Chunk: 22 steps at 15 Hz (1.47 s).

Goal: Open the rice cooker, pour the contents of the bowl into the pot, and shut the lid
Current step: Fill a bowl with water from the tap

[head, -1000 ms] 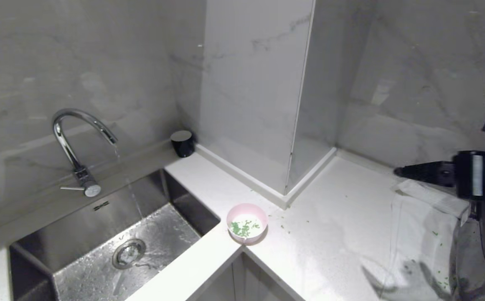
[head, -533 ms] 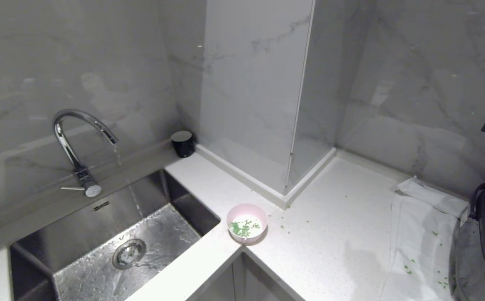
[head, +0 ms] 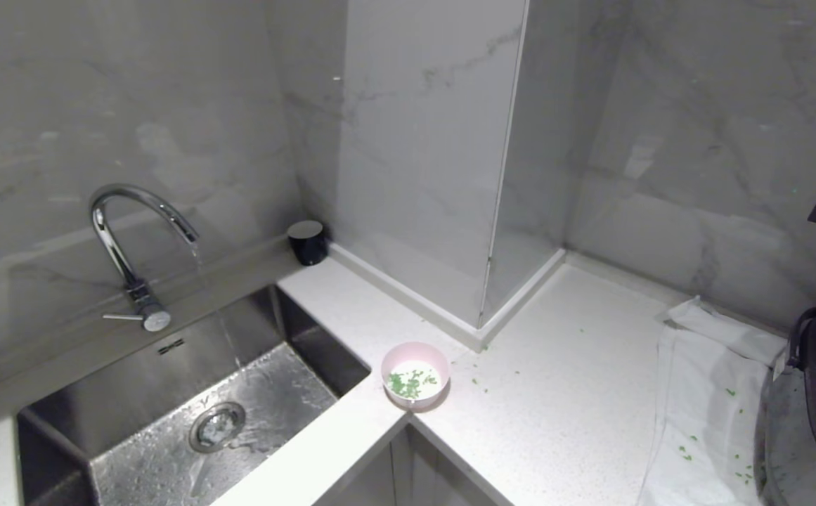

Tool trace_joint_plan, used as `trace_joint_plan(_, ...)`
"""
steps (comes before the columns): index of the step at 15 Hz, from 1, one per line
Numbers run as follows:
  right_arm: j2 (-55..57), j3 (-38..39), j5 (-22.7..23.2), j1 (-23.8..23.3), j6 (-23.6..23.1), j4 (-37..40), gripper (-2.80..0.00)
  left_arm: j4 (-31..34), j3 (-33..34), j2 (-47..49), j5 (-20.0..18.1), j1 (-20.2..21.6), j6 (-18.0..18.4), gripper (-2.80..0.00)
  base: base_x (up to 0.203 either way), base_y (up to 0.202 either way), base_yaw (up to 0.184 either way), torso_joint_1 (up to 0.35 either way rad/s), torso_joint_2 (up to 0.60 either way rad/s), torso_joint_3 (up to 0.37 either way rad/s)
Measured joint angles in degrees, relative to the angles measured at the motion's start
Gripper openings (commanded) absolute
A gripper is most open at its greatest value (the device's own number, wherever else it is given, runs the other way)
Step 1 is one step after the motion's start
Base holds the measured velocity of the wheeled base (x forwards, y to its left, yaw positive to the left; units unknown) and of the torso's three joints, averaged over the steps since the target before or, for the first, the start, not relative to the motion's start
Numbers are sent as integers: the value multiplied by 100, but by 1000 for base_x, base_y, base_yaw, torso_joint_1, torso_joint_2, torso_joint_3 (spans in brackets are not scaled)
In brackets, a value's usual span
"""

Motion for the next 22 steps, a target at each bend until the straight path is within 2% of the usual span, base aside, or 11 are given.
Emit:
trace_joint_plan(4, -1129, 1111, 346, -143, -202, -17, 0, 0, 0, 0, 0, 5, 9, -280, 0, 0, 0, 0, 0, 0)
trace_joint_plan(8, -1550, 2105, 1261, -183, -119, -594, 0, -5, 0, 0, 0, -2, -5, -280, 0, 0, 0, 0, 0, 0)
trace_joint_plan(11, -1613, 2787, 1340, -185, -106, -1086, 0, -10, 0, 0, 0, 2, -20, -280, 0, 0, 0, 0, 0, 0)
trace_joint_plan(14, -1625, 3733, 1340, -185, -111, -2002, 0, -10, 2, 0, 0, 2, -20, -280, 0, 0, 0, 0, 0, 0)
trace_joint_plan(16, -1626, 4250, 1517, -185, 62, -2639, 0, -10, 2, 0, 0, -2, -16, -280, 0, 0, 0, 0, 0, 0)
trace_joint_plan(18, -1626, 4477, 1818, -186, 198, -2622, 0, -10, 2, 0, 2, -5, -21, -280, 0, 0, 0, 0, 0, 0)
trace_joint_plan(22, -1625, 4548, 1834, -188, 430, -2617, 0, -10, 5, 0, 0, 1, -18, -280, 0, 0, 0, 0, 0, 0)
